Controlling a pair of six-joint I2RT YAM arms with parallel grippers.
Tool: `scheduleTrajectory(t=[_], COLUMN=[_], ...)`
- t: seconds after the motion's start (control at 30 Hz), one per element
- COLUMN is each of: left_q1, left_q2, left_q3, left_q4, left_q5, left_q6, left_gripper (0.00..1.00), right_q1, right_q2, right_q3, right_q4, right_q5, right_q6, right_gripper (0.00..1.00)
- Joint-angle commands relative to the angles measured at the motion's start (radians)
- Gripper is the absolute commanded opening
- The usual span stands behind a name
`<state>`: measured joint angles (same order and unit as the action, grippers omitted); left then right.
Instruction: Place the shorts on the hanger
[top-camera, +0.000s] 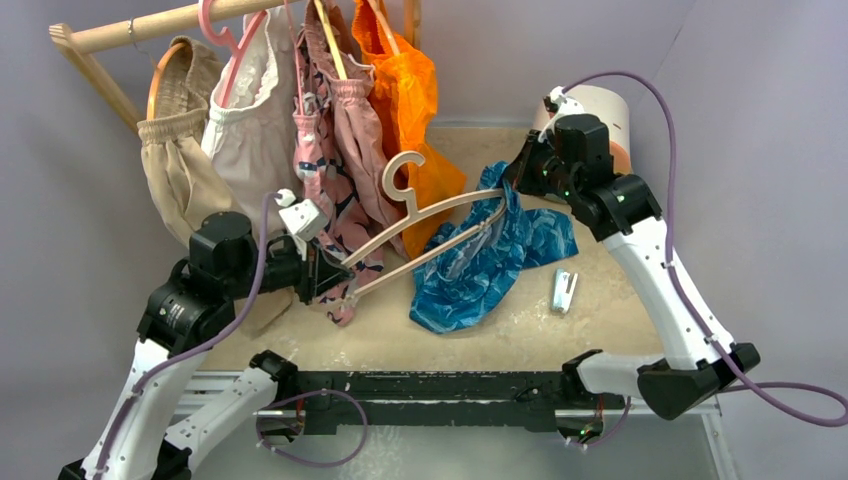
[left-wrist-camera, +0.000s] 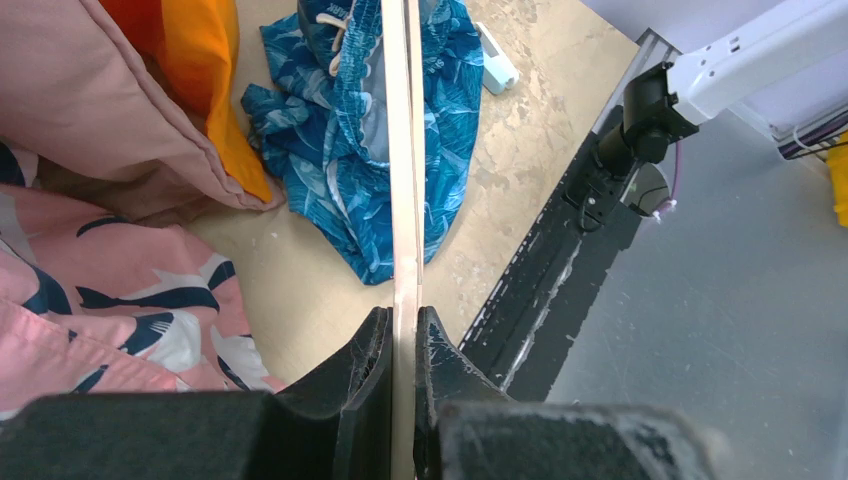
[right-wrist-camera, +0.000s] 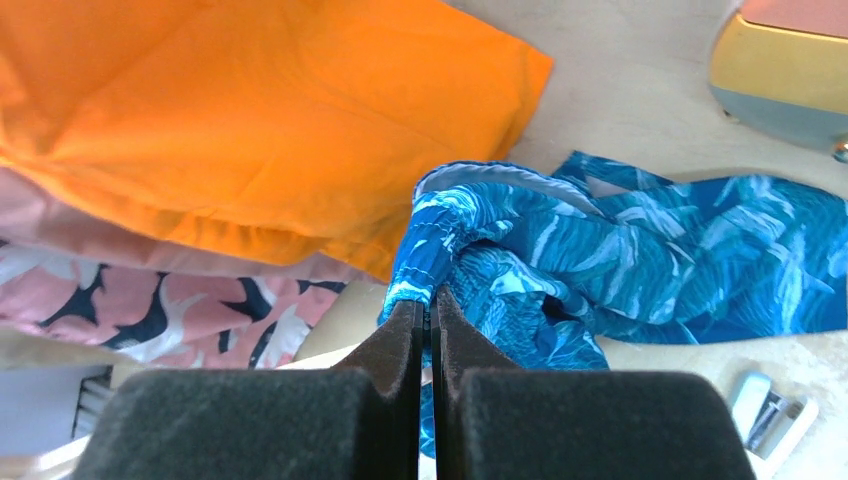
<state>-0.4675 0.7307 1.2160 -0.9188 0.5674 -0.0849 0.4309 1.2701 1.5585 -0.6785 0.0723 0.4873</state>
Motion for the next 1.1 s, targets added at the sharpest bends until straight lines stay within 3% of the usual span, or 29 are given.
scheduleTrajectory(t=[0.0, 0.33, 0.47, 1.07], left_q1=[-0.004, -0.003, -0.003, -0.005], left_q2=[-0.004, -0.001, 0.003, -0.051], left_q3=[-0.033, -0.022, -0.022, -0.148], left_q4=[0.192, 0.281, 0.306, 0.612], left_q5=[-0.024, -0.181, -0.156, -0.091], left_q6=[0.017, 0.062, 0.066, 0.108], left_gripper=[0.0, 0.0, 0.0, 0.0], right_q1=[-0.002, -0.001, -0.001, -0.001], right_q2=[-0.051, -0.036, -0.02, -0.053], right_q3=[0.056, 0.242, 0.305, 0.274], right_q4=[0.069, -0.116, -0.159, 0.101], right_q5=[-0.119, -0.066, -0.029, -0.576], right_q6=[-0.051, -0.115, -0.13, -0.003], right_gripper=[0.0, 0.0, 0.0, 0.0])
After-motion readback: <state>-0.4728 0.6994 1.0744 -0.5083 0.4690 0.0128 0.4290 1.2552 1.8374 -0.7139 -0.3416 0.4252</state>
